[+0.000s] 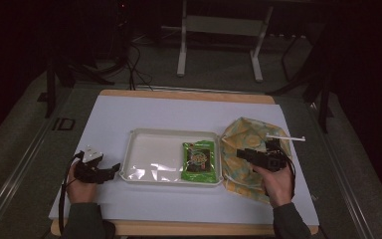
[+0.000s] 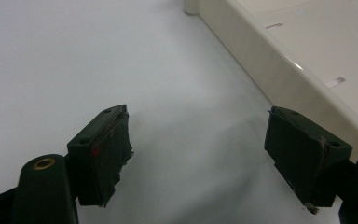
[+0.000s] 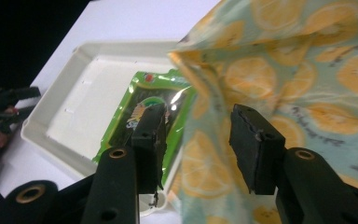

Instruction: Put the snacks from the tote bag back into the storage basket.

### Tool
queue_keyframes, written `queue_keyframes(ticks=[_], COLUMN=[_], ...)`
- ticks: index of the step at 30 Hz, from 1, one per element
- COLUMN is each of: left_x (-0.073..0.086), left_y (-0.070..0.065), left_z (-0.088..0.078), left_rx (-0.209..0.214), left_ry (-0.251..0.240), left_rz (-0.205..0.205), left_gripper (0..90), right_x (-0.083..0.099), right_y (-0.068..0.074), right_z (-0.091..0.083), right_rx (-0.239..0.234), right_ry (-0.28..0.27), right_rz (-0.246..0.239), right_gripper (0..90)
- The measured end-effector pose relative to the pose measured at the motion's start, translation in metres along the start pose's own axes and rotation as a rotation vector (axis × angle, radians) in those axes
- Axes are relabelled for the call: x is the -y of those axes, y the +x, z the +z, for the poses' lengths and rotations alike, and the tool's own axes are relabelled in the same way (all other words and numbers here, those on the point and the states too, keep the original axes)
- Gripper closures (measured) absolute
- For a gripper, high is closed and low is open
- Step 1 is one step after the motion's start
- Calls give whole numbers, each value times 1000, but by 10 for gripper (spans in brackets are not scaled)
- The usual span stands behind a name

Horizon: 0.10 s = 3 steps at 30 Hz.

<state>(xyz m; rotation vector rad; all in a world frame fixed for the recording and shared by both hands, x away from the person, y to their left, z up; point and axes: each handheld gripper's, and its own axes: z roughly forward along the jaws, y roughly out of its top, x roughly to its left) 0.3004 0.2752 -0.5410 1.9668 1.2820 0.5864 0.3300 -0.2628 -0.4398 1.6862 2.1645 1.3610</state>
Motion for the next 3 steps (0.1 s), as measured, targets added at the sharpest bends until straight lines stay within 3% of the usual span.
queue_keyframes(ticks=[3], left_x=[0], left_y=[0], left_z=[0], left_rx=[-4], left_ry=[3], left_rz=[-4], left_gripper=[225], right_x=[0], right_y=[-10], right_z=[-8], right_rx=[19], right_ry=[-27], right_rz=[18], right_gripper=[554])
